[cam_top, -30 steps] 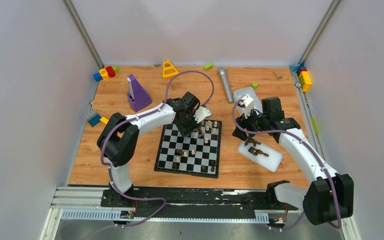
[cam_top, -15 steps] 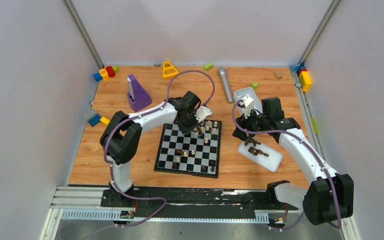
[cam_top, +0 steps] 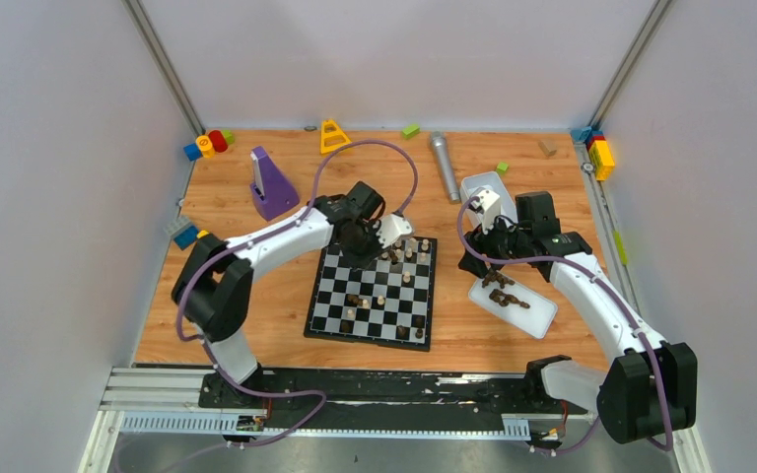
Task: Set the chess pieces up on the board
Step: Pick up the chess piece from the chessboard, then place the chess piece on the chessboard.
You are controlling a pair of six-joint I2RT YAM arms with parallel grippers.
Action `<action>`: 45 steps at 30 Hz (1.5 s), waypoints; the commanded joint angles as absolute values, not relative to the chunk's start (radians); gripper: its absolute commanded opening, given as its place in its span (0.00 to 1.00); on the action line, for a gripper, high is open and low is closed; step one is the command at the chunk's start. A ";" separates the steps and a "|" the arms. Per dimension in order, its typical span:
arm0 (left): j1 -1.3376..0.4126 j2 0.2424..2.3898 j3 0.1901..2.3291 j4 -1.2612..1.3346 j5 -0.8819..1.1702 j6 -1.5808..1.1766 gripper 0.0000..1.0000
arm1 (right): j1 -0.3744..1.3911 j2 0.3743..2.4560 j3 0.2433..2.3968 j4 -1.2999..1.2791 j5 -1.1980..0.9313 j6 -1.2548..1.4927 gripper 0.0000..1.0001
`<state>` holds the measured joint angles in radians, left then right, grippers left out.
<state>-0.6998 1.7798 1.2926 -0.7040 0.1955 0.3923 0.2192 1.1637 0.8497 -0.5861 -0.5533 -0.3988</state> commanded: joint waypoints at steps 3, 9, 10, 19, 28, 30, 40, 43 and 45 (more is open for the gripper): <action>-0.788 1.508 1.176 -0.770 0.307 0.543 0.00 | 0.214 1.164 0.854 -0.572 -0.557 -0.417 0.59; -0.915 1.445 1.079 -0.777 0.318 0.559 0.04 | 0.215 1.170 0.854 -0.572 -0.557 -0.417 0.60; -0.937 1.450 1.069 -0.774 0.298 0.561 0.04 | 0.215 1.172 0.854 -0.573 -0.557 -0.417 0.60; -0.979 1.495 1.057 -0.705 0.307 0.555 0.06 | 0.215 1.178 0.854 -0.572 -0.548 -0.417 0.59; -0.993 1.623 1.185 -0.709 0.349 0.574 0.06 | 0.215 1.181 0.852 -0.573 -0.538 -0.414 0.59; -0.995 1.645 1.196 -0.708 0.354 0.574 0.06 | 0.214 1.181 0.851 -0.573 -0.538 -0.414 0.60; -1.016 1.704 1.254 -0.674 0.387 0.544 0.08 | 0.214 1.177 0.851 -0.573 -0.538 -0.418 0.59; -1.028 1.724 1.270 -0.674 0.397 0.542 0.08 | 0.213 1.177 0.851 -0.573 -0.535 -0.417 0.59; -1.038 1.735 1.276 -0.675 0.400 0.542 0.08 | 0.214 1.177 0.851 -0.573 -0.534 -0.418 0.59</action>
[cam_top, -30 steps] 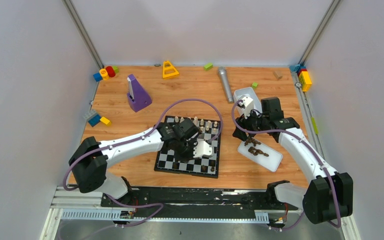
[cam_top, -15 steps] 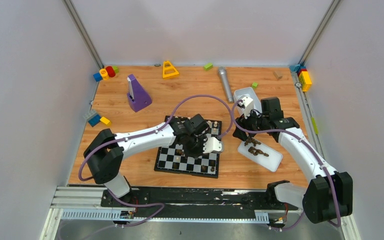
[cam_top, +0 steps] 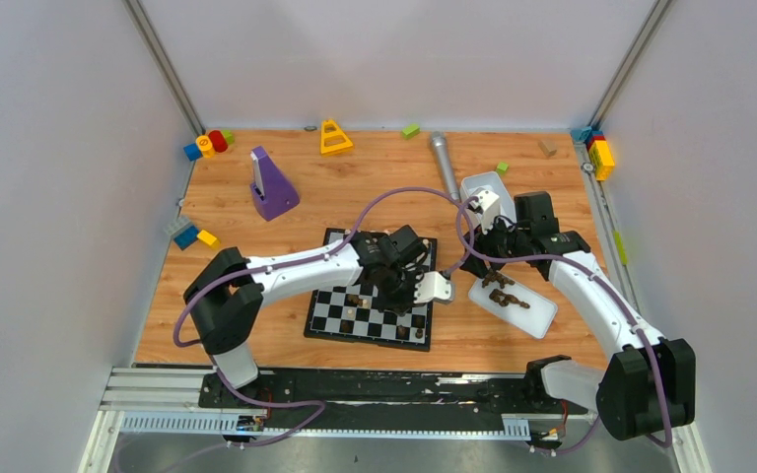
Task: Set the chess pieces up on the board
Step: Place the chess piece on the chessboard.
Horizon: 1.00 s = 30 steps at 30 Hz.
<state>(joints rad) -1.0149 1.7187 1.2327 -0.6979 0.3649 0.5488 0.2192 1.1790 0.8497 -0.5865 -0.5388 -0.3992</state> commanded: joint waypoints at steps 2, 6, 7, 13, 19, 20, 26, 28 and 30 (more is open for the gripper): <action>-1.049 1.746 1.278 -0.675 0.400 0.543 0.08 | 0.214 1.178 0.851 -0.572 -0.535 -0.419 0.59; -1.062 1.768 1.279 -0.672 0.391 0.544 0.09 | 0.215 1.177 0.851 -0.573 -0.536 -0.417 0.59; -1.064 1.771 1.279 -0.671 0.387 0.544 0.09 | 0.214 1.177 0.851 -0.573 -0.533 -0.418 0.60; -1.066 1.787 1.283 -0.661 0.377 0.547 0.11 | 0.214 1.175 0.850 -0.572 -0.534 -0.417 0.59; -1.065 1.807 1.281 -0.651 0.373 0.544 0.12 | 0.214 1.174 0.850 -0.573 -0.534 -0.417 0.59; -1.066 1.809 1.280 -0.649 0.369 0.544 0.13 | 0.214 1.174 0.850 -0.572 -0.534 -0.417 0.60; -1.066 1.817 1.280 -0.641 0.353 0.540 0.15 | 0.215 1.173 0.850 -0.573 -0.533 -0.417 0.59; -1.067 1.818 1.279 -0.641 0.352 0.539 0.18 | 0.214 1.173 0.850 -0.574 -0.534 -0.417 0.59; -1.067 1.819 1.278 -0.640 0.345 0.536 0.23 | 0.215 1.173 0.849 -0.574 -0.534 -0.418 0.60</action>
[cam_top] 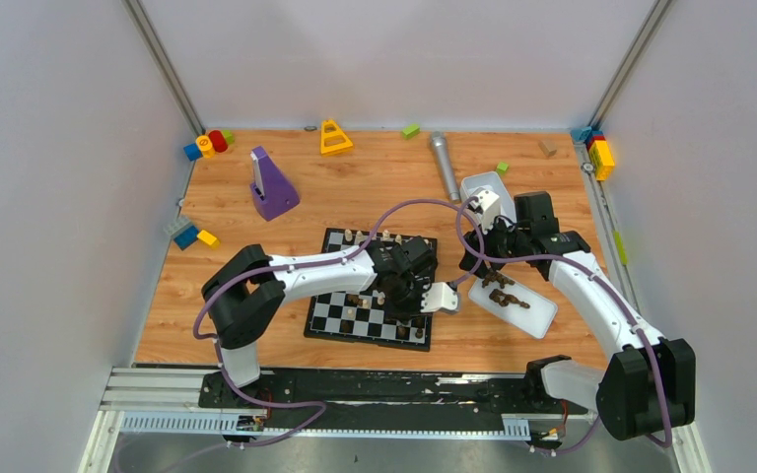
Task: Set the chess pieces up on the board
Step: Place the chess piece on the chessboard.
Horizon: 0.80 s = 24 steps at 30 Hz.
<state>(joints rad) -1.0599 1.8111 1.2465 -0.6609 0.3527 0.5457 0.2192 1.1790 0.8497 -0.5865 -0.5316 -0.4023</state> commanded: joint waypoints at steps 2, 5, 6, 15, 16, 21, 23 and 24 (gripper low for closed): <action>-1.067 1.816 1.278 -0.637 0.337 0.533 0.28 | 0.214 1.172 0.850 -0.574 -0.533 -0.417 0.59; -1.066 1.800 1.276 -0.629 0.312 0.524 0.37 | 0.214 1.172 0.850 -0.575 -0.533 -0.417 0.60; -1.066 1.795 1.274 -0.626 0.306 0.520 0.40 | 0.213 1.172 0.850 -0.574 -0.533 -0.417 0.60; -1.059 1.674 1.242 -0.594 0.215 0.518 0.56 | 0.214 1.177 0.851 -0.575 -0.533 -0.417 0.59; -1.056 1.663 1.235 -0.594 0.213 0.518 0.57 | 0.214 1.177 0.851 -0.574 -0.534 -0.417 0.59; -0.999 1.560 1.197 -0.622 0.215 0.523 0.57 | 0.214 1.180 0.851 -0.574 -0.533 -0.417 0.59; -0.959 1.520 1.168 -0.643 0.215 0.528 0.56 | 0.214 1.181 0.851 -0.574 -0.534 -0.419 0.59; -0.925 1.508 1.144 -0.649 0.223 0.529 0.56 | 0.214 1.183 0.851 -0.574 -0.535 -0.419 0.59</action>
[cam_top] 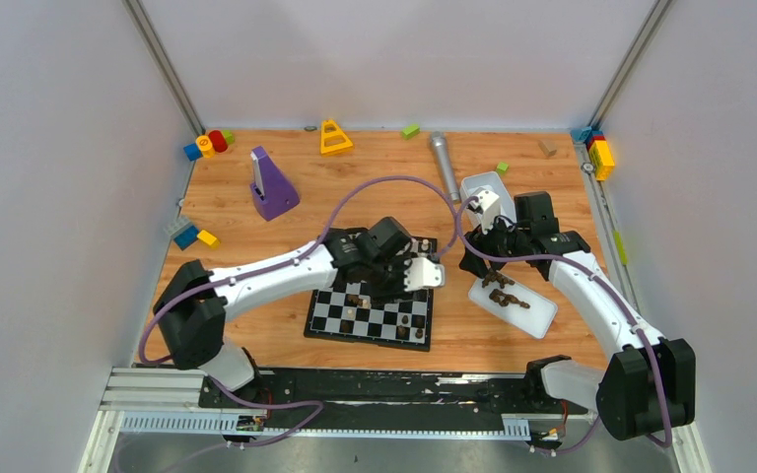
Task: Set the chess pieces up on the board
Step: Place the chess piece on the chessboard, then pick up the chess piece from the chessboard.
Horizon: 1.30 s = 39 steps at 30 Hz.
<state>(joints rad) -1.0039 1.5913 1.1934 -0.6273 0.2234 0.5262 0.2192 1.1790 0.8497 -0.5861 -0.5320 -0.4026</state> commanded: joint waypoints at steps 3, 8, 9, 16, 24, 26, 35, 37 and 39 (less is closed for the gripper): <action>-0.848 1.442 1.091 -0.667 0.246 0.533 0.56 | 0.214 1.186 0.853 -0.575 -0.535 -0.420 0.60; -0.714 1.375 1.002 -0.654 0.296 0.540 0.56 | 0.215 1.188 0.853 -0.574 -0.538 -0.420 0.60; -0.704 1.371 0.985 -0.648 0.300 0.543 0.56 | 0.214 1.189 0.853 -0.574 -0.538 -0.420 0.60; -0.651 1.413 0.947 -0.589 0.321 0.573 0.55 | 0.213 1.184 0.851 -0.576 -0.538 -0.420 0.59; -0.647 1.472 0.937 -0.582 0.371 0.620 0.54 | 0.215 1.184 0.851 -0.577 -0.535 -0.420 0.60; -0.648 1.489 0.938 -0.575 0.373 0.625 0.54 | 0.214 1.186 0.851 -0.577 -0.533 -0.420 0.60; -0.648 1.522 0.930 -0.568 0.393 0.636 0.54 | 0.214 1.191 0.851 -0.578 -0.534 -0.423 0.60; -0.649 1.526 0.927 -0.571 0.394 0.641 0.54 | 0.215 1.192 0.851 -0.579 -0.532 -0.423 0.60; -0.649 1.530 0.925 -0.574 0.395 0.646 0.54 | 0.215 1.192 0.851 -0.579 -0.531 -0.425 0.60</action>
<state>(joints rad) -0.6521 1.5208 0.9340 -0.5903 0.3641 0.6159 0.2192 1.1908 0.8494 -0.5869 -0.5316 -0.4065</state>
